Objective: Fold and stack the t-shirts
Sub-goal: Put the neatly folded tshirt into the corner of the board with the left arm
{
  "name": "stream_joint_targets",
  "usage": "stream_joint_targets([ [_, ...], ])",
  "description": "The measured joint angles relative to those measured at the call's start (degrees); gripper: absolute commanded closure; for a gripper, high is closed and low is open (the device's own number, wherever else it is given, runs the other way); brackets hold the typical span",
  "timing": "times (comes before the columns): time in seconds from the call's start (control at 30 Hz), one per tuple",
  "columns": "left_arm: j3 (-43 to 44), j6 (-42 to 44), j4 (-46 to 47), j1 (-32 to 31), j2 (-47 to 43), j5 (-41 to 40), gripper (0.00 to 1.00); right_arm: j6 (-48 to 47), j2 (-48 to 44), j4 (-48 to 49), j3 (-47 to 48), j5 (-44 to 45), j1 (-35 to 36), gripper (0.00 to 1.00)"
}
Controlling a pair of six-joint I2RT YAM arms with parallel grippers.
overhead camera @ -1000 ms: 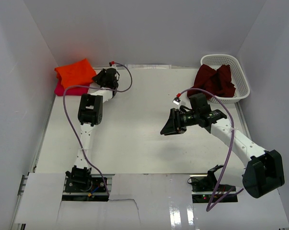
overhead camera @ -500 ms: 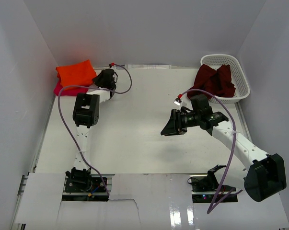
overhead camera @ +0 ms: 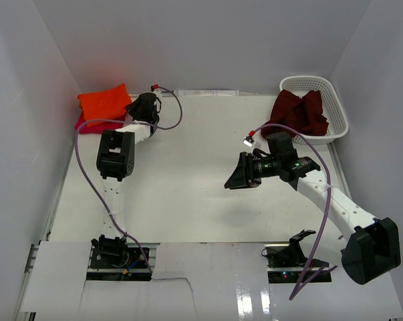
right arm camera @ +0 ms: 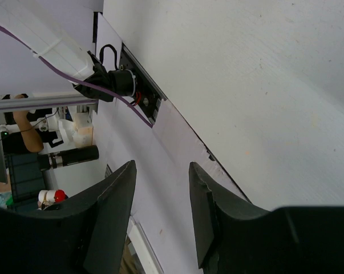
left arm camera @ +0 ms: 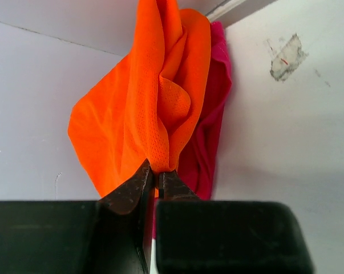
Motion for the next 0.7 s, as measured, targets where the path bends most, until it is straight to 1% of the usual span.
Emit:
stream_joint_targets([
  [0.23,-1.88,1.29,-0.92,-0.02,-1.33,0.2,0.9,0.0,0.0,0.02,0.0,-0.61,0.0,0.51],
  [0.57,-2.38,1.57,-1.92,0.2,-5.66,0.55,0.92,0.07,0.0,0.09,0.0,-1.05,0.0,0.51],
  [0.7,-4.57,1.53,-2.08,0.33,-7.15,0.31,0.98,0.2,0.02,0.26,0.0,-1.09,0.0,0.51],
])
